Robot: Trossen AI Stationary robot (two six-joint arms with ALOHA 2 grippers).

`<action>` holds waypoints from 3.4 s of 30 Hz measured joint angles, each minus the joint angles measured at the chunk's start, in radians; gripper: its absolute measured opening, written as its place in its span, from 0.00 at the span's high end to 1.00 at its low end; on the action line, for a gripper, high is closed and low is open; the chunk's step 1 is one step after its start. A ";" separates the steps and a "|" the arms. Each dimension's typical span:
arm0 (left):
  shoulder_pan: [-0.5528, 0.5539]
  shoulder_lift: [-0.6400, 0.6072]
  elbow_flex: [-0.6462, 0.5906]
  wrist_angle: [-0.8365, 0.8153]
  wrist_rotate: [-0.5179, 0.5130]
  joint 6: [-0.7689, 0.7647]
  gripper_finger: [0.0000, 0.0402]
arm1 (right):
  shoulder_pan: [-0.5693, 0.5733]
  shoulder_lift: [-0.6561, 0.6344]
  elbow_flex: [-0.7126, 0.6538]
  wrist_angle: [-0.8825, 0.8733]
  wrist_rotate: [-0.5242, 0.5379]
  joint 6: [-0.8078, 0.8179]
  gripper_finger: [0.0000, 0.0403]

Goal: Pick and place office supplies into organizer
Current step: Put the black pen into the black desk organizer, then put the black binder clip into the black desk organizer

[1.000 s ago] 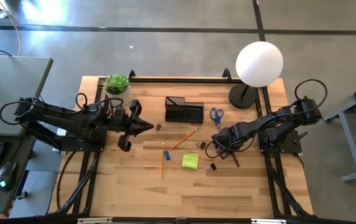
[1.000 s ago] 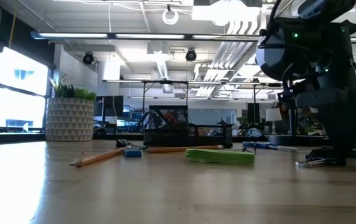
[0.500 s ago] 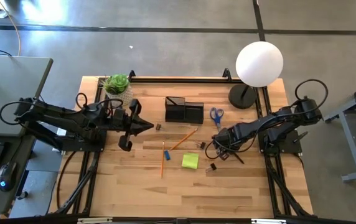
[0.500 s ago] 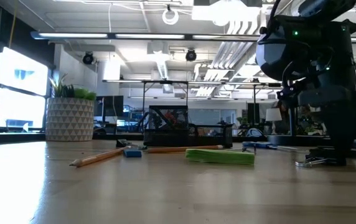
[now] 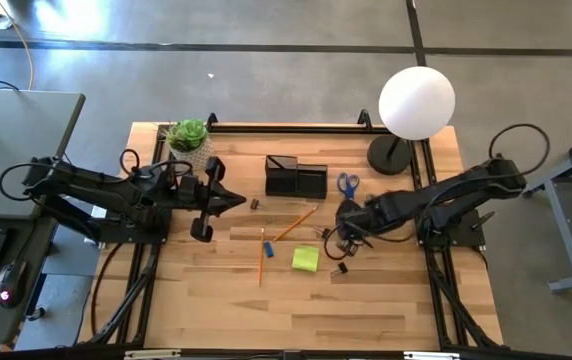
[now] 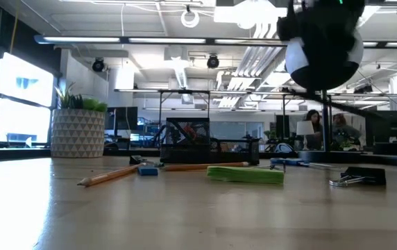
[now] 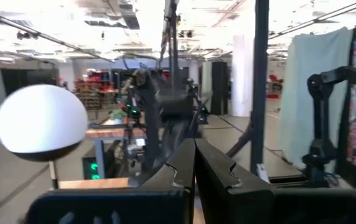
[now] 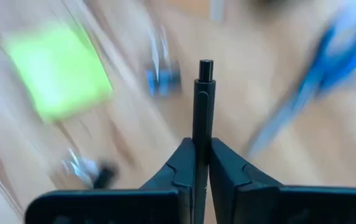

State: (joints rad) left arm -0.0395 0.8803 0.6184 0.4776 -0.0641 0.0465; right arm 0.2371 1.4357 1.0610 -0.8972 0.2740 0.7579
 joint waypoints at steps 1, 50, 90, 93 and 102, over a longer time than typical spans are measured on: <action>0.000 -0.004 0.003 -0.004 -0.013 0.009 1.00 | 0.001 -0.013 0.029 0.017 0.073 -0.050 0.98; 0.000 -0.005 0.025 -0.040 -0.086 0.080 1.00 | -0.604 0.431 0.128 1.172 -0.334 -0.781 0.81; 0.000 -0.067 0.024 -0.106 -0.086 0.114 1.00 | -0.348 0.727 0.395 1.007 -0.320 -0.781 0.43; 0.000 -0.067 0.024 -0.108 -0.086 0.119 1.00 | -0.355 0.811 0.535 0.829 -0.320 -0.797 0.39; 0.000 -0.067 0.024 -0.114 -0.086 0.125 1.00 | -0.365 0.975 0.816 0.505 -0.331 -0.837 0.38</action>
State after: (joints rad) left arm -0.0395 0.8131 0.6426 0.3641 -0.1501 0.1711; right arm -0.1276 2.4108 1.8765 -0.3920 -0.0569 -0.0793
